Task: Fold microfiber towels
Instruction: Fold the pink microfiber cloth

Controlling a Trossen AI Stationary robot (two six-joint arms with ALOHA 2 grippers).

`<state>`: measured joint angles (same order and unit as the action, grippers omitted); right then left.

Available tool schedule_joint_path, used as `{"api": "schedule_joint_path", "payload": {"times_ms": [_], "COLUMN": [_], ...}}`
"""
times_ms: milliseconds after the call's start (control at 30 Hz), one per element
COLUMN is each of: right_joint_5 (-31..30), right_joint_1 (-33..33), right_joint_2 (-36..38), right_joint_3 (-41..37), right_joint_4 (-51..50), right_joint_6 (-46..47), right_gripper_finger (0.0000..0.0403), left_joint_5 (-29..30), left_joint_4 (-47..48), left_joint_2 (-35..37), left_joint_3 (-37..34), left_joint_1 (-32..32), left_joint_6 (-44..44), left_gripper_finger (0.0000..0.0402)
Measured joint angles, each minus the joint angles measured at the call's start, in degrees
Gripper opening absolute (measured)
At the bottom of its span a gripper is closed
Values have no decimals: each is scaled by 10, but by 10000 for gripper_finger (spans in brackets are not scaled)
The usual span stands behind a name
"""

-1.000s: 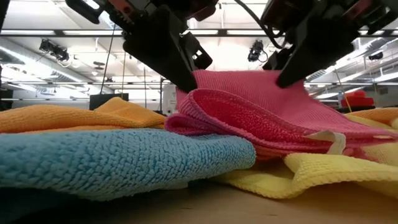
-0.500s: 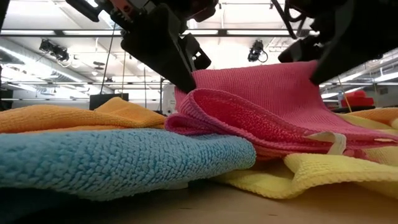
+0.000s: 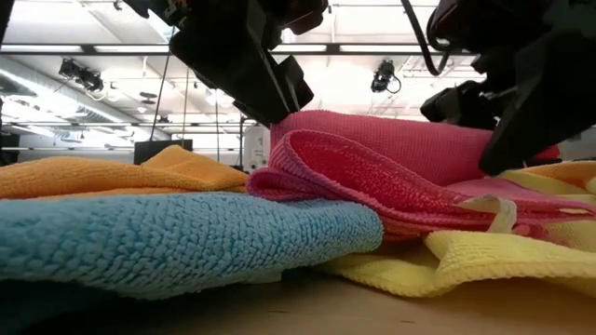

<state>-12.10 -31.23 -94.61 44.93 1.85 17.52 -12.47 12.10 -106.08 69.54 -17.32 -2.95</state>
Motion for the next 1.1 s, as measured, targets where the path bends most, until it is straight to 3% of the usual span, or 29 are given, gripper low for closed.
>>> {"api": "schedule_joint_path", "payload": {"times_ms": [233, 567, 867, 1100], "right_joint_5": [1, -1, 2, 1], "right_joint_1": [-16, -35, -37, -45], "right_joint_2": [-23, -35, -96, -89], "right_joint_3": [0, 0, 3, 5], "right_joint_4": [30, 60, 114, 111], "right_joint_6": [28, 66, 83, 80], "right_gripper_finger": [202, 202, 202, 202], "left_joint_5": [-7, -4, 90, 99], "left_joint_4": [-13, -39, -60, -58], "left_joint_2": [0, 0, -5, -17], "left_joint_3": [0, 0, 0, -1], "left_joint_1": [-6, -20, -21, -37], "left_joint_6": [-12, -34, -42, -57], "left_gripper_finger": [176, 163, 149, 137]}}
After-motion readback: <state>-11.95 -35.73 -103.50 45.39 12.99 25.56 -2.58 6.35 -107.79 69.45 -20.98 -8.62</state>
